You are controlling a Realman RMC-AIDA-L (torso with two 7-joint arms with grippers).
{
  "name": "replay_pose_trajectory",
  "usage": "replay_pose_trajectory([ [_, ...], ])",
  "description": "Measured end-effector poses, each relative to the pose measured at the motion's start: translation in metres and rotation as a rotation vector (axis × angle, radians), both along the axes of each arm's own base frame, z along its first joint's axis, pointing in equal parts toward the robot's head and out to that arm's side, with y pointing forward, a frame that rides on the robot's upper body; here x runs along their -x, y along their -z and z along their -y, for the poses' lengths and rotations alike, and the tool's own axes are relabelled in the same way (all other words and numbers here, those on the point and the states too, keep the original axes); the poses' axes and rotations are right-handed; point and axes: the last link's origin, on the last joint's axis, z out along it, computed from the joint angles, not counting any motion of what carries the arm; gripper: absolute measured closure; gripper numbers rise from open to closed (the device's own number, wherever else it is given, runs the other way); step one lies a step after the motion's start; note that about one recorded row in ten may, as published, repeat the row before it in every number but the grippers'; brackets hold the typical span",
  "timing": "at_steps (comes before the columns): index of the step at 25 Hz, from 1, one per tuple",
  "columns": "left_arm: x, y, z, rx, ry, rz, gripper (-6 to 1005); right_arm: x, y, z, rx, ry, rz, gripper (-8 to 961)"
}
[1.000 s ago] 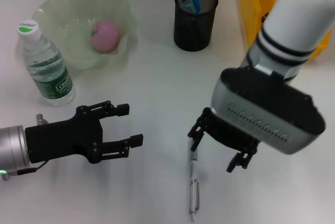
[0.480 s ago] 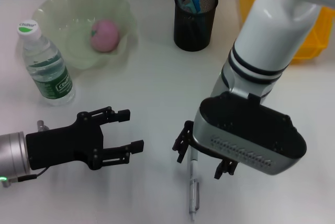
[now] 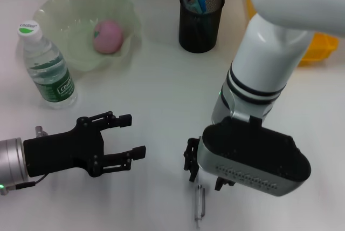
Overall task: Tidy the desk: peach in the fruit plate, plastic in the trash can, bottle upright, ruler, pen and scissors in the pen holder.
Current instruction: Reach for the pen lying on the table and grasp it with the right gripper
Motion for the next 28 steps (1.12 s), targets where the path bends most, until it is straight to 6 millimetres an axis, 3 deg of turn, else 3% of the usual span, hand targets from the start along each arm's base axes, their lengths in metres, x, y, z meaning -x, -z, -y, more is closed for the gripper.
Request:
replay_pose_trajectory([
  [3,0.000,0.000,0.000,0.003,-0.001,0.003,199,0.000,0.004,0.001,0.001,-0.013,-0.009,475],
  [8,0.001,0.000,0.002,0.006,-0.009,0.008,198,-0.003,0.011,0.001,-0.010,-0.040,-0.015,549],
  [18,0.003,0.000,0.005,0.008,-0.017,0.012,198,-0.003,0.017,0.003,-0.004,-0.069,-0.020,578],
  [28,0.003,0.000,0.005,0.006,-0.017,0.013,199,-0.004,0.018,0.004,0.000,-0.077,-0.007,669],
])
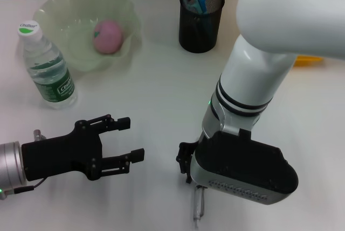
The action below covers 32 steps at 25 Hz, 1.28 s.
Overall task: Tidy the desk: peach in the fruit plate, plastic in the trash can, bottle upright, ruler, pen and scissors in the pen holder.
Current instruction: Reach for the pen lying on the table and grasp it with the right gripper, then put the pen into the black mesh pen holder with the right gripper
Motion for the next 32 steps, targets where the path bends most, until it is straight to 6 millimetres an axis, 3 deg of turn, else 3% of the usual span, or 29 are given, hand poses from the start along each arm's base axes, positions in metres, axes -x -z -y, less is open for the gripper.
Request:
replay_pose_trajectory([
  [10,0.000,-0.001,0.000,0.001,0.002,0.004,199,-0.002,0.001,0.001,-0.003,-0.010,0.012,687],
  [22,0.001,-0.004,0.003,-0.002,0.000,0.013,199,-0.001,0.001,0.000,-0.008,-0.001,0.002,774],
  [26,0.001,-0.004,0.003,-0.002,0.001,0.015,199,0.004,-0.005,-0.001,-0.015,0.027,-0.017,836],
  [32,0.000,-0.006,0.004,-0.001,0.007,0.026,198,0.016,-0.027,-0.008,-0.038,0.134,-0.059,836],
])
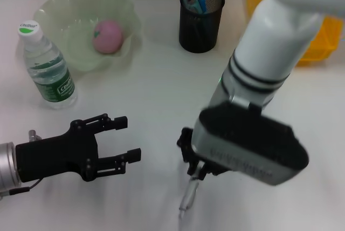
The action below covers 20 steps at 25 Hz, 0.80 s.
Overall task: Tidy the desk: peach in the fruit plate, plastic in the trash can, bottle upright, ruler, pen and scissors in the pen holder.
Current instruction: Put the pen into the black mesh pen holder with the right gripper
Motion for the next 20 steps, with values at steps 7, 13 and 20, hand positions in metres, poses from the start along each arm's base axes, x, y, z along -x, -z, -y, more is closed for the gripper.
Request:
replay_pose_trajectory([
  [7,0.000,-0.009,0.000,-0.015,0.005,0.028,198,-0.003,-0.033,-0.015,-0.081,0.179,-0.021,836],
  [13,-0.002,-0.015,0.001,-0.026,0.013,0.057,198,-0.017,-0.061,-0.026,-0.171,0.357,-0.138,836],
  [20,-0.005,-0.017,-0.001,-0.025,0.029,0.070,199,-0.040,-0.092,-0.033,-0.247,0.585,-0.338,836],
])
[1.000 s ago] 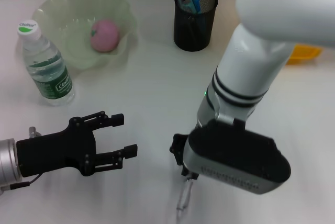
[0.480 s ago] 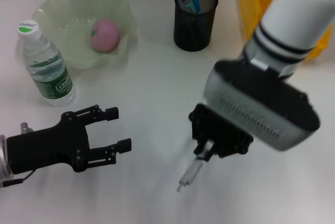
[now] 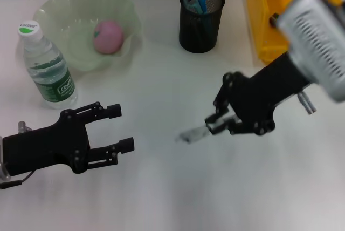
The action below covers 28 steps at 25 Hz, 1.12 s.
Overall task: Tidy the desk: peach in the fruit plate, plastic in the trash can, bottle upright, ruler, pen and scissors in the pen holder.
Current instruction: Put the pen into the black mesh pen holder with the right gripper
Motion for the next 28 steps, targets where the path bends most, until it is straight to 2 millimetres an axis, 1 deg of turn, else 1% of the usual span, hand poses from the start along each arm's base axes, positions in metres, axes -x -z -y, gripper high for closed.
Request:
replay_pose_trajectory([
  [1,-0.001,0.001,0.000,0.001,0.002,0.003,199,-0.010,-0.009,-0.002,-0.036,0.071,-0.095,836],
  [2,-0.002,0.001,0.000,0.002,0.005,0.008,199,-0.010,-0.009,-0.002,-0.036,0.071,-0.095,836],
  [5,-0.006,0.004,0.000,0.001,0.017,0.021,199,-0.027,-0.018,-0.002,-0.080,0.156,-0.225,836],
  [6,-0.008,0.005,-0.001,0.002,0.022,0.026,199,-0.038,-0.022,-0.003,-0.110,0.207,-0.312,836],
  [7,-0.009,0.006,-0.001,0.003,0.025,0.029,199,-0.038,-0.022,-0.003,-0.110,0.207,-0.312,836],
  [9,-0.012,0.008,-0.002,0.006,0.031,0.033,199,-0.049,-0.023,-0.003,-0.136,0.265,-0.400,836],
  [10,-0.013,0.009,-0.003,0.008,0.034,0.035,198,-0.056,-0.023,-0.003,-0.147,0.297,-0.444,836],
  [11,-0.015,0.011,-0.003,0.011,0.037,0.041,198,-0.067,-0.021,-0.001,-0.172,0.346,-0.525,836],
  [12,-0.015,0.011,-0.003,0.011,0.037,0.041,198,-0.067,-0.021,-0.001,-0.172,0.346,-0.525,837],
  [15,-0.017,0.014,-0.003,0.017,0.037,0.050,198,-0.081,-0.016,0.002,-0.210,0.404,-0.633,837],
  [16,-0.018,0.015,-0.003,0.019,0.038,0.054,198,-0.088,-0.011,0.002,-0.246,0.439,-0.692,837],
  [17,-0.018,0.015,-0.003,0.019,0.038,0.054,198,-0.088,-0.011,0.002,-0.246,0.439,-0.692,837],
  [21,-0.019,0.016,-0.003,0.024,0.040,0.060,198,-0.102,0.000,0.004,-0.313,0.465,-0.740,837],
  [23,-0.025,0.019,-0.004,0.021,0.053,0.091,198,-0.106,0.006,0.004,-0.338,0.462,-0.749,837],
  [25,-0.025,0.019,-0.004,0.021,0.053,0.091,199,-0.108,0.010,0.002,-0.377,0.450,-0.767,837],
  [26,-0.027,0.021,-0.004,-0.001,0.061,0.113,199,-0.109,0.011,-0.001,-0.432,0.425,-0.798,837],
  [28,-0.028,0.021,-0.004,-0.005,0.064,0.116,199,-0.109,0.012,-0.002,-0.454,0.407,-0.810,837],
])
